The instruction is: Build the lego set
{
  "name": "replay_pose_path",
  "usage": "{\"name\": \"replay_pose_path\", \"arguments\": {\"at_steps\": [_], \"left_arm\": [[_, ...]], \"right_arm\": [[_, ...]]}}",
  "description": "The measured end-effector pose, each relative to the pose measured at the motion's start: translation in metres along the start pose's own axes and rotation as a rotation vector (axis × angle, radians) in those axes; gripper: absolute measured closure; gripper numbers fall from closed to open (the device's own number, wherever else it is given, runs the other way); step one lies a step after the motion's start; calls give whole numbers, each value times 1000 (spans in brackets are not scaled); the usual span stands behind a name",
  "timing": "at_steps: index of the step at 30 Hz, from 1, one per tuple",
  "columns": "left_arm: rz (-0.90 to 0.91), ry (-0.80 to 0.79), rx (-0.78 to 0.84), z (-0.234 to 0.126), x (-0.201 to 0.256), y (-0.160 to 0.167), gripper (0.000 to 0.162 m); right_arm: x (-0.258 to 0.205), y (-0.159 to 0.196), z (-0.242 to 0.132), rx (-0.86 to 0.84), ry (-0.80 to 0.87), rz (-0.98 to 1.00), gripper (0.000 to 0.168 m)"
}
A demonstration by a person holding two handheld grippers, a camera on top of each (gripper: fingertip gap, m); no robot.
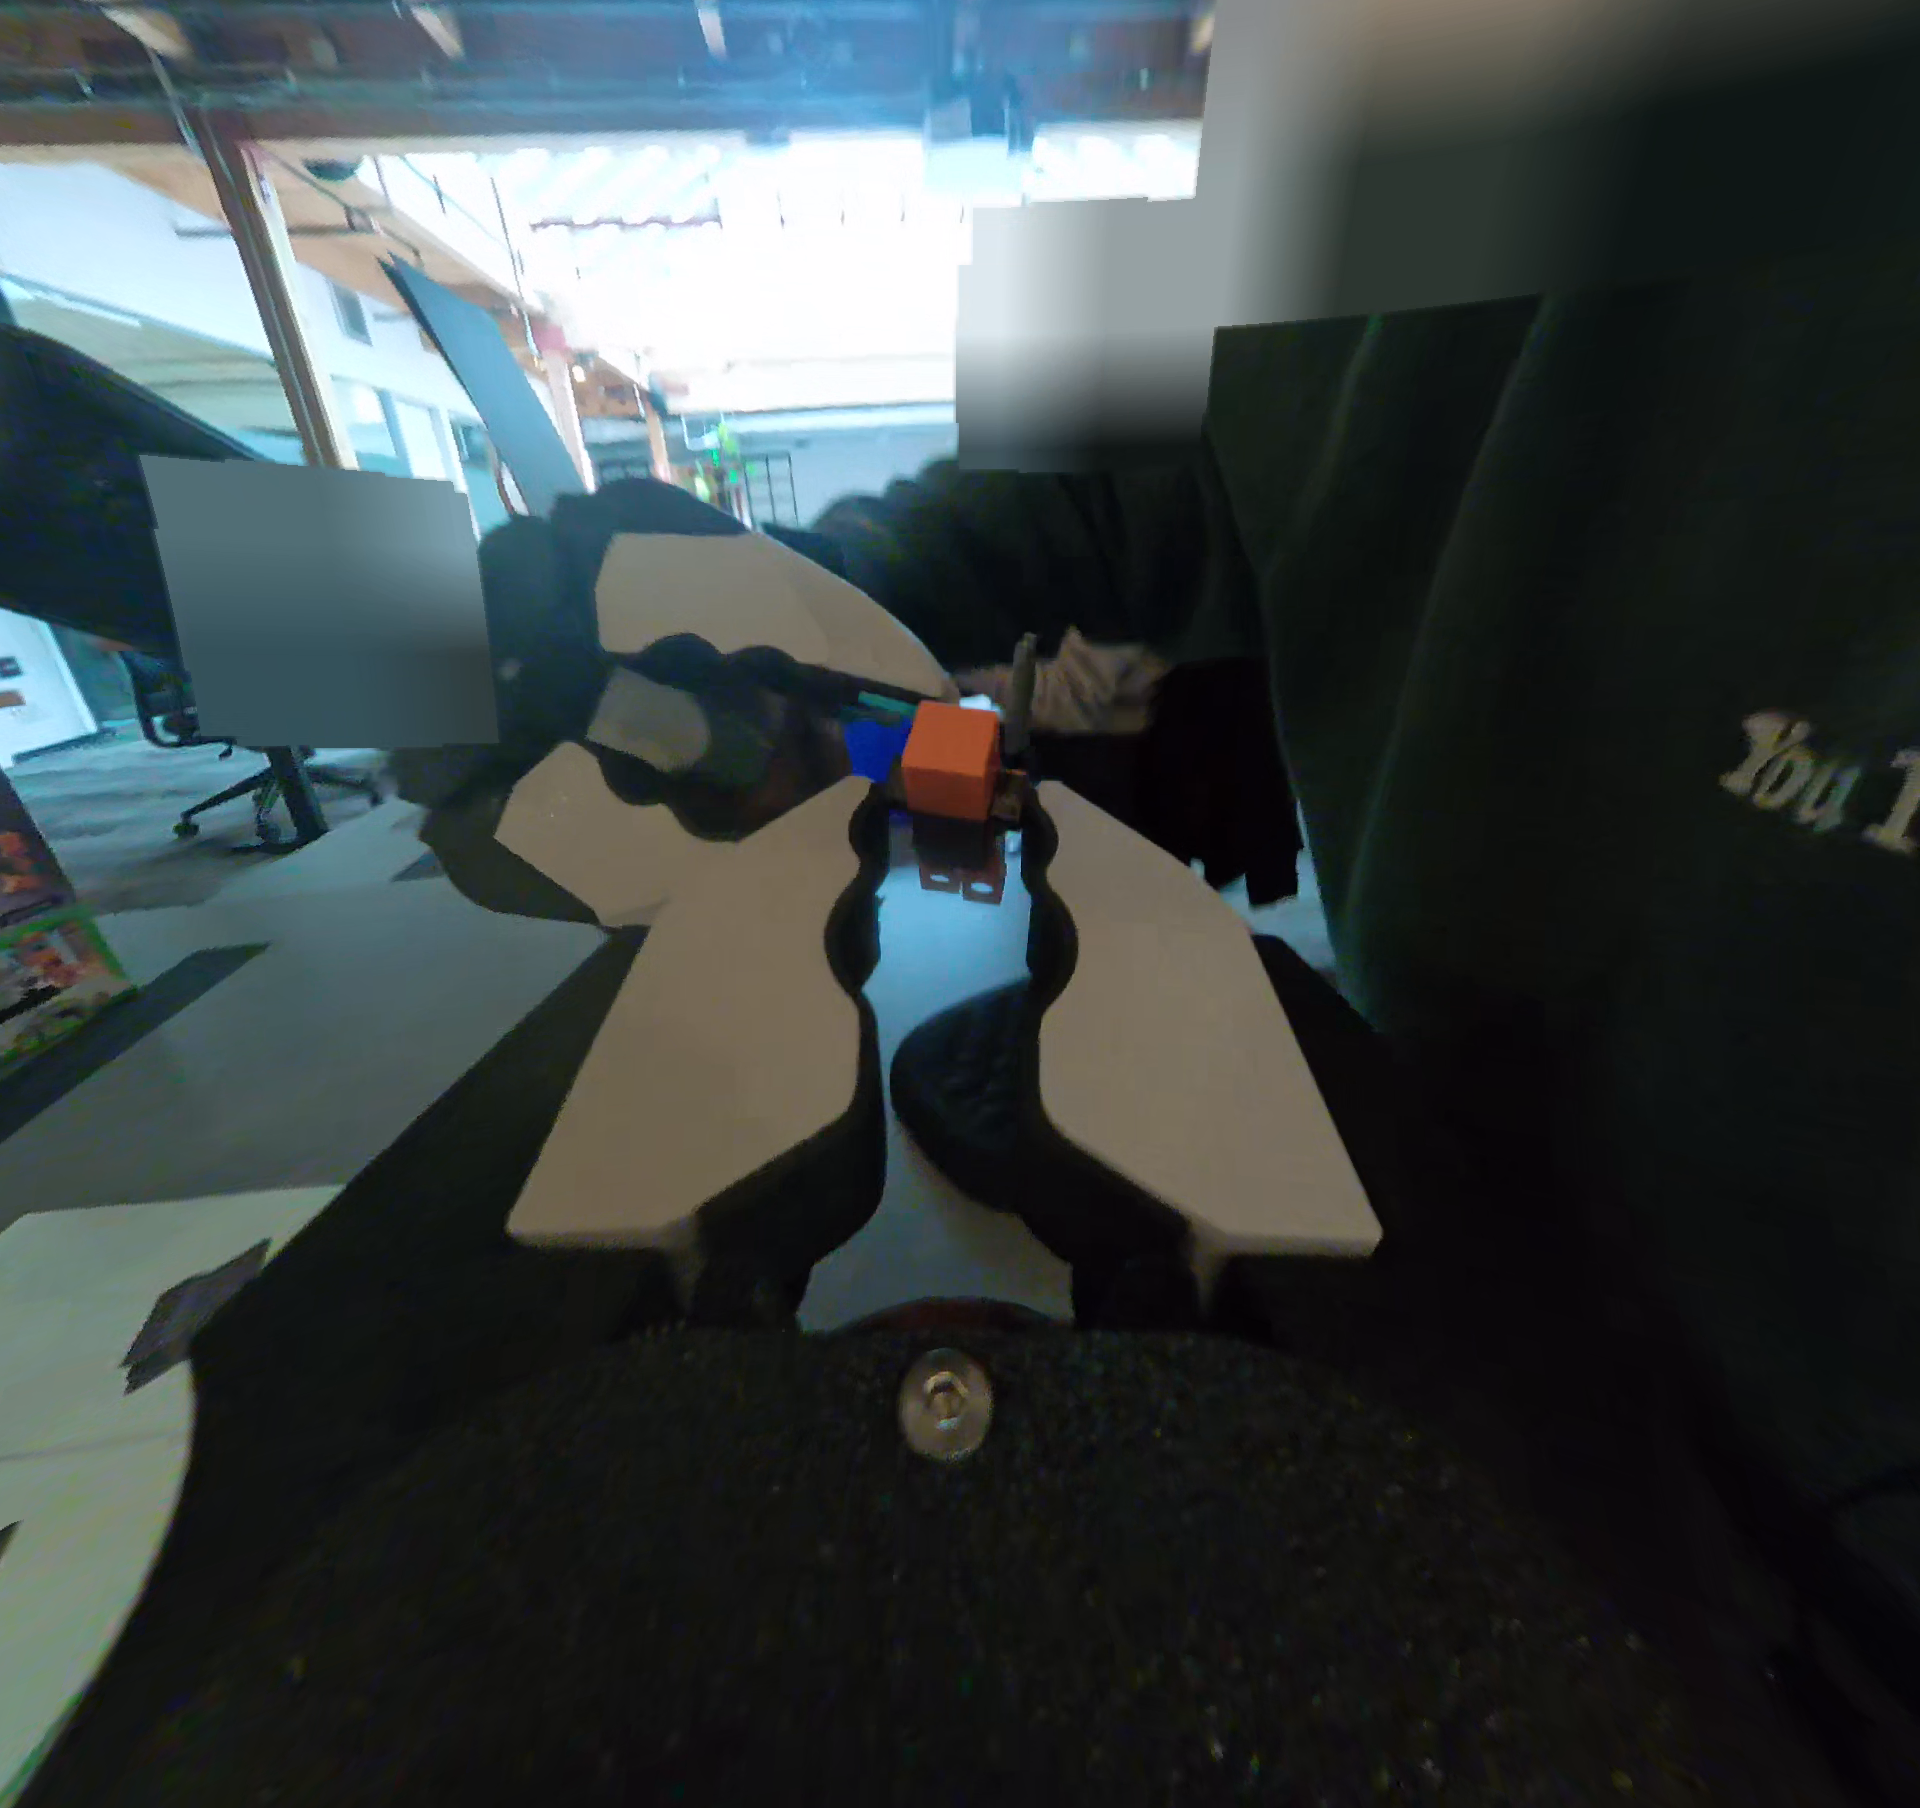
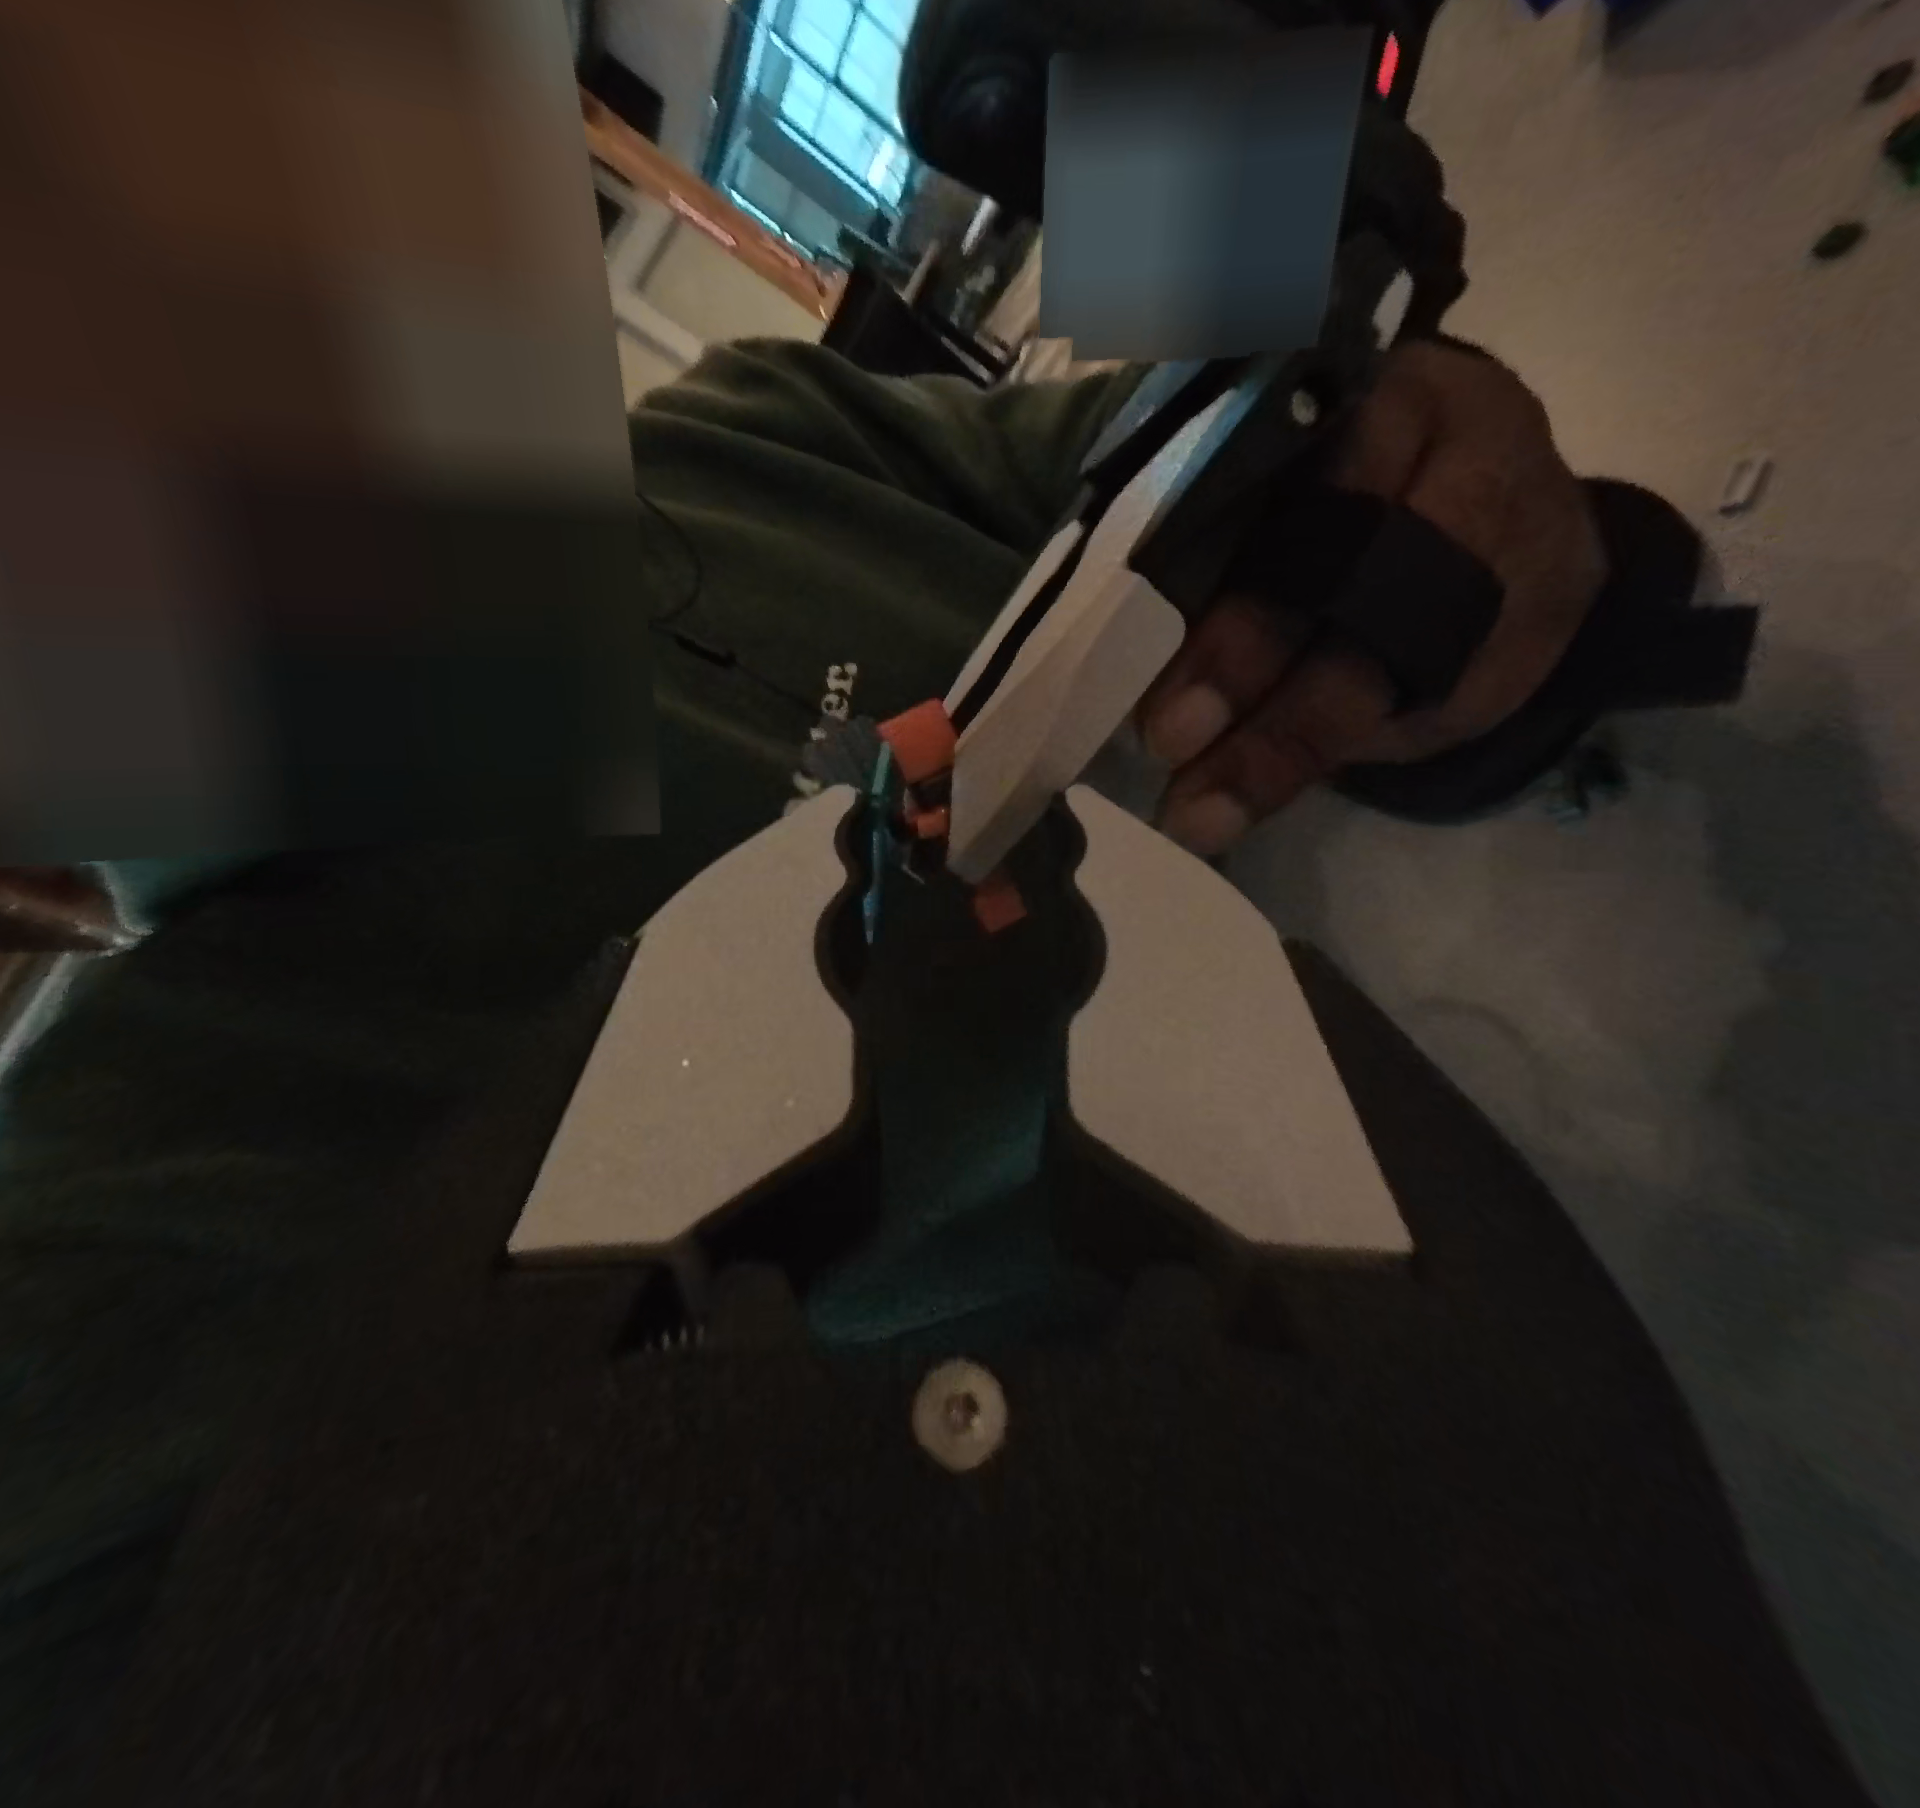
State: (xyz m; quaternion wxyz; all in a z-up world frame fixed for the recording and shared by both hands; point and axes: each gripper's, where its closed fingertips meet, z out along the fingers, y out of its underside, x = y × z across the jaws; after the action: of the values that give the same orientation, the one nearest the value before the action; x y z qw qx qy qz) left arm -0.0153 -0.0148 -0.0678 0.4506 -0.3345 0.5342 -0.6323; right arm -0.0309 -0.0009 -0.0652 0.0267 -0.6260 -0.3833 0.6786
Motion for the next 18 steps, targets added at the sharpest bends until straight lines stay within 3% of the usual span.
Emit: {"name": "replay_pose_path", "arguments": {"at_steps": [8, 18], "left_arm": [[-58, -27, 82, -6, -7, -13, 137], [-116, -19, 94, -5, -9, -14, 137]], "right_arm": [[-4, -15, -1, 183, -88, -29, 134], [-3, -14, -3, 259, -121, -57, 136]]}}
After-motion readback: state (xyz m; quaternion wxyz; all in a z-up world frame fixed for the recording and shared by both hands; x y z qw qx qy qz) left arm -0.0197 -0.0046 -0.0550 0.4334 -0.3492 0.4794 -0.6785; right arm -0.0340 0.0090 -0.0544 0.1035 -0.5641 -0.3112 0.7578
